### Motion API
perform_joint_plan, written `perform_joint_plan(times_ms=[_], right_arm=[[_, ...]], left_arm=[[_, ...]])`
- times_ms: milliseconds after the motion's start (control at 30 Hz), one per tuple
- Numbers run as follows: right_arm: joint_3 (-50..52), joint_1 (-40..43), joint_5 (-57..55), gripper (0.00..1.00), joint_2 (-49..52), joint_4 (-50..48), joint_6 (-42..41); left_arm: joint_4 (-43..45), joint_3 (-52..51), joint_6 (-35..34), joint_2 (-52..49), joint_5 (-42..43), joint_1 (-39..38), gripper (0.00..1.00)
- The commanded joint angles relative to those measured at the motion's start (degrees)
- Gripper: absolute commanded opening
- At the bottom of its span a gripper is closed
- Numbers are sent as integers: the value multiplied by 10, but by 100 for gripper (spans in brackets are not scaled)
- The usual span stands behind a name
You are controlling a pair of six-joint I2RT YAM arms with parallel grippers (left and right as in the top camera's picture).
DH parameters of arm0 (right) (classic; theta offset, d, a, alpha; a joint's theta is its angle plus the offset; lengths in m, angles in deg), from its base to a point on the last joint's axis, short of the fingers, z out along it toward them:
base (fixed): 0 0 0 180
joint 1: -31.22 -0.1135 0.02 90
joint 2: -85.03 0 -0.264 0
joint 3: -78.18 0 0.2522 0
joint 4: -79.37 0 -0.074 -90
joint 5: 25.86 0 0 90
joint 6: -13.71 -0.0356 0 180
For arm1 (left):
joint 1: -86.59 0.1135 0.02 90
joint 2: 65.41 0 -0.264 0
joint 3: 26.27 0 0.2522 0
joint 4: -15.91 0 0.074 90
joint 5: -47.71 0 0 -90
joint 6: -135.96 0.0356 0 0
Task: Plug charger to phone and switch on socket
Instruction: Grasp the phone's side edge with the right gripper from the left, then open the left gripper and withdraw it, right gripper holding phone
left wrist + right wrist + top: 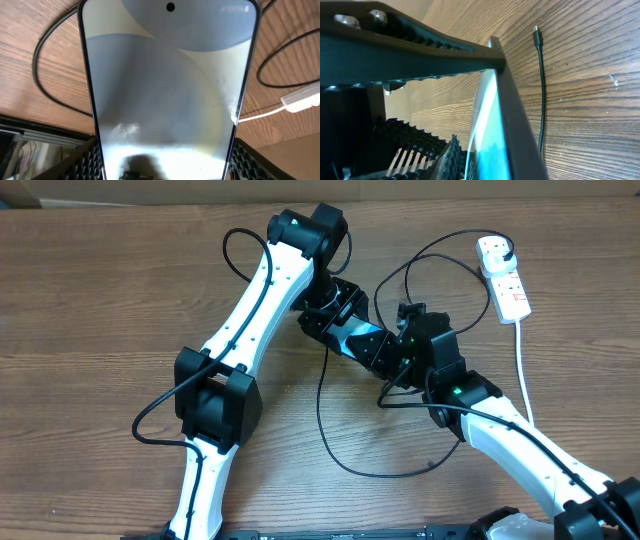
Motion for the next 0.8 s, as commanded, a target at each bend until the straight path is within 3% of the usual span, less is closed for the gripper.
perform_joint_plan(times_ms=[0, 500, 767], right_arm=[[-16, -1, 0, 12, 0, -9, 28], [-16, -1, 0, 8, 0, -8, 28], [-16, 1, -7, 4, 0, -9, 55]], left_arm=[[-4, 16, -5, 28, -27, 2, 4], [-2, 16, -6, 28, -27, 8, 4], [-2, 16, 22, 28, -23, 68, 4]])
